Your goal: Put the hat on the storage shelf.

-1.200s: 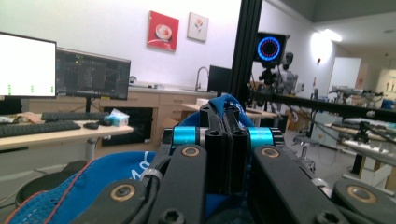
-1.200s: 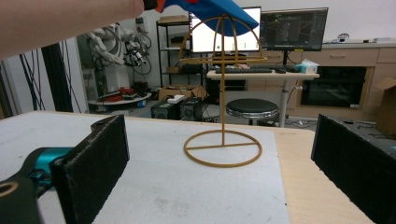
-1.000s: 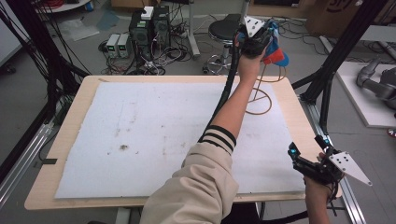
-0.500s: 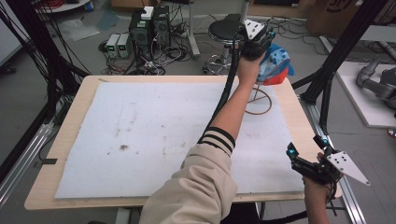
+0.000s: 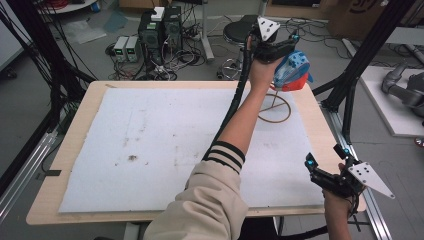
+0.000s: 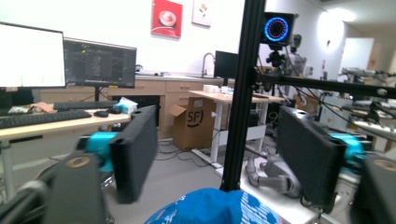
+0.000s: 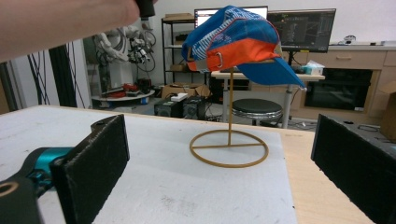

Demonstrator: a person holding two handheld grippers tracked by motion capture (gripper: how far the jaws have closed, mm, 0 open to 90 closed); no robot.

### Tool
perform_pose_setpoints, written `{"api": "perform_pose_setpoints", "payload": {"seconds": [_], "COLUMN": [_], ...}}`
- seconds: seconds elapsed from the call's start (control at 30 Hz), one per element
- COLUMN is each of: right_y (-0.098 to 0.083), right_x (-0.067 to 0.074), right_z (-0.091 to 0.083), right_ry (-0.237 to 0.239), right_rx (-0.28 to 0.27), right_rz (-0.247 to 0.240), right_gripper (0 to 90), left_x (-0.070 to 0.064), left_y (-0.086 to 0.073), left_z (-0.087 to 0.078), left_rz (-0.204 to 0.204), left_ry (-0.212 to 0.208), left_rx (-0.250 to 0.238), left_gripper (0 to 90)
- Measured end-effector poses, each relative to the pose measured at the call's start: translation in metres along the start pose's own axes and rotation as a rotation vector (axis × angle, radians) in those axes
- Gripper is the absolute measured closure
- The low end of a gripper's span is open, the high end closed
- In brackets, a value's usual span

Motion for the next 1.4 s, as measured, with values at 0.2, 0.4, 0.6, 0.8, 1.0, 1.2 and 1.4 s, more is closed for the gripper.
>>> {"api": "perform_pose_setpoints", "payload": {"seconds": [0.2, 0.4, 0.6, 0.8, 1.0, 1.2, 1.4], "right_y": [0.002, 0.005, 0.006, 0.009, 0.01, 0.009, 0.01], "right_x": [0.003, 0.009, 0.017, 0.023, 0.026, 0.027, 0.029], "right_z": [0.0, 0.002, 0.007, 0.011, 0.015, 0.019, 0.023], "right_ry": [0.008, 0.015, 0.03, 0.043, 0.048, 0.047, 0.054], "right_rx": [-0.005, -0.012, -0.012, -0.018, -0.025, -0.025, -0.026], "right_rz": [-0.008, -0.008, -0.015, -0.023, -0.016, -0.015, -0.015], "right_gripper": [3.9, 3.9, 3.9, 3.9, 3.9, 3.9, 3.9], "left_x": [0.001, 0.006, 0.018, 0.03, 0.038, 0.045, 0.057], "left_y": [0.013, 0.031, 0.043, 0.049, 0.05, 0.055, 0.055], "left_z": [-0.026, -0.063, -0.099, -0.133, -0.163, -0.199, -0.239], "left_rz": [0.045, 0.088, 0.094, 0.111, 0.134, 0.134, 0.135], "left_ry": [-0.017, -0.02, 0.0, 0.033, 0.053, 0.063, 0.089], "left_rx": [-0.003, -0.015, -0.02, -0.026, -0.021, -0.045, -0.065], "left_gripper": [26.1, 25.4, 25.4, 25.1, 24.2, 24.1, 24.2]}}
Point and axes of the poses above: each handheld gripper's, and its own axes: z roughly forward along the jaws, y roughly out of its top, x roughly to its left, the point moved 8 cm from there along z, roughly forward along the jaws, and after that the axes turned 7 degrees about -z, right-handed, at the moved point
